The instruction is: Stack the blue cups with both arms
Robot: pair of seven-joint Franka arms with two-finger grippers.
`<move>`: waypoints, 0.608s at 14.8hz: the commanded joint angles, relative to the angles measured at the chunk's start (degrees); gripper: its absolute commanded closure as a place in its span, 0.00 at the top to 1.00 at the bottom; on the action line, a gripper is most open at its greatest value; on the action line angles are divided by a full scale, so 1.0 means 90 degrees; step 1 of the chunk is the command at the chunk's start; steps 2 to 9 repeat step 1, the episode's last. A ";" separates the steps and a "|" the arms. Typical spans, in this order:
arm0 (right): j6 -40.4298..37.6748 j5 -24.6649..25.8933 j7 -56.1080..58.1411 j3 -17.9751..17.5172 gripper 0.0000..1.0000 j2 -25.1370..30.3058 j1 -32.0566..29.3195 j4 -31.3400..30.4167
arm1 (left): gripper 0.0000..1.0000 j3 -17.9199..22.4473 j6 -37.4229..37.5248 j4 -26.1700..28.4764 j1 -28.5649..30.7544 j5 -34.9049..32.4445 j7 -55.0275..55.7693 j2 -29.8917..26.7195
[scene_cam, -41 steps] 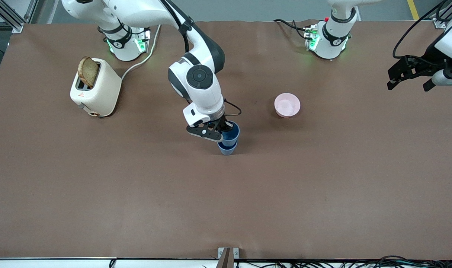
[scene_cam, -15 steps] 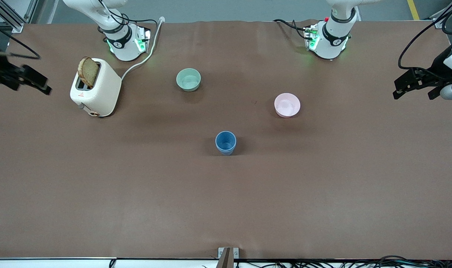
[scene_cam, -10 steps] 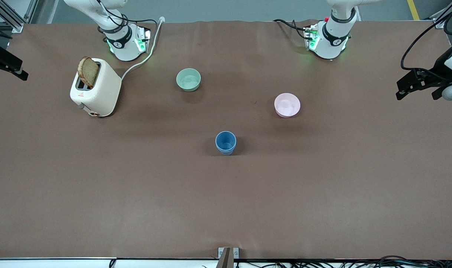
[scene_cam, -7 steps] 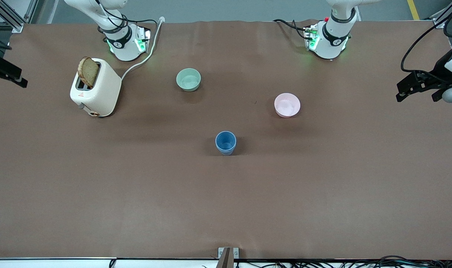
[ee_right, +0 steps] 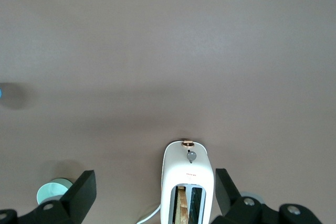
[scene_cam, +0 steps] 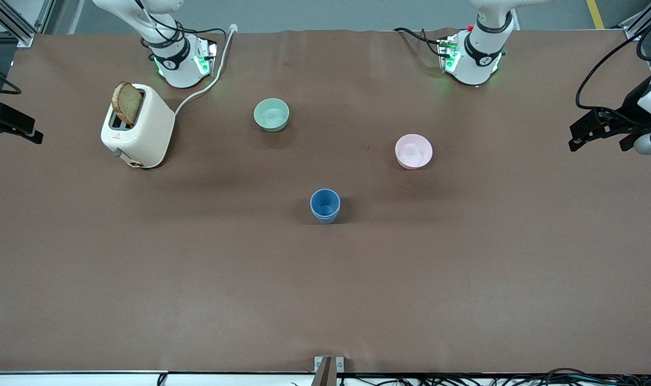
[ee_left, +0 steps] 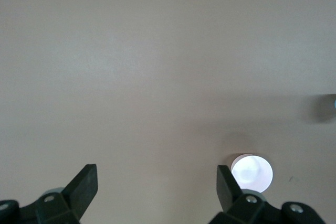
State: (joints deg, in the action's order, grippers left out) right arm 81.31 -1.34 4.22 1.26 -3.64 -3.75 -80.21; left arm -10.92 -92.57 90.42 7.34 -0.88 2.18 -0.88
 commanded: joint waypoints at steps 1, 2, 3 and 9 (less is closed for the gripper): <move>0.0193 -0.0008 0.0029 -0.0100 0.99 0.0217 -0.0091 -0.0401 | 1.00 -0.0056 -0.0007 -0.0096 0.0005 -0.0078 0.0041 0.0009; 0.0193 -0.0008 0.0029 -0.0100 0.99 0.0217 -0.0091 -0.0401 | 1.00 -0.0056 -0.0007 -0.0096 0.0005 -0.0078 0.0041 0.0009; 0.0193 -0.0008 0.0029 -0.0100 0.99 0.0217 -0.0091 -0.0401 | 1.00 -0.0056 -0.0007 -0.0096 0.0005 -0.0078 0.0041 0.0009; 0.0193 -0.0008 0.0029 -0.0100 0.99 0.0217 -0.0091 -0.0401 | 1.00 -0.0056 -0.0007 -0.0096 0.0005 -0.0078 0.0041 0.0009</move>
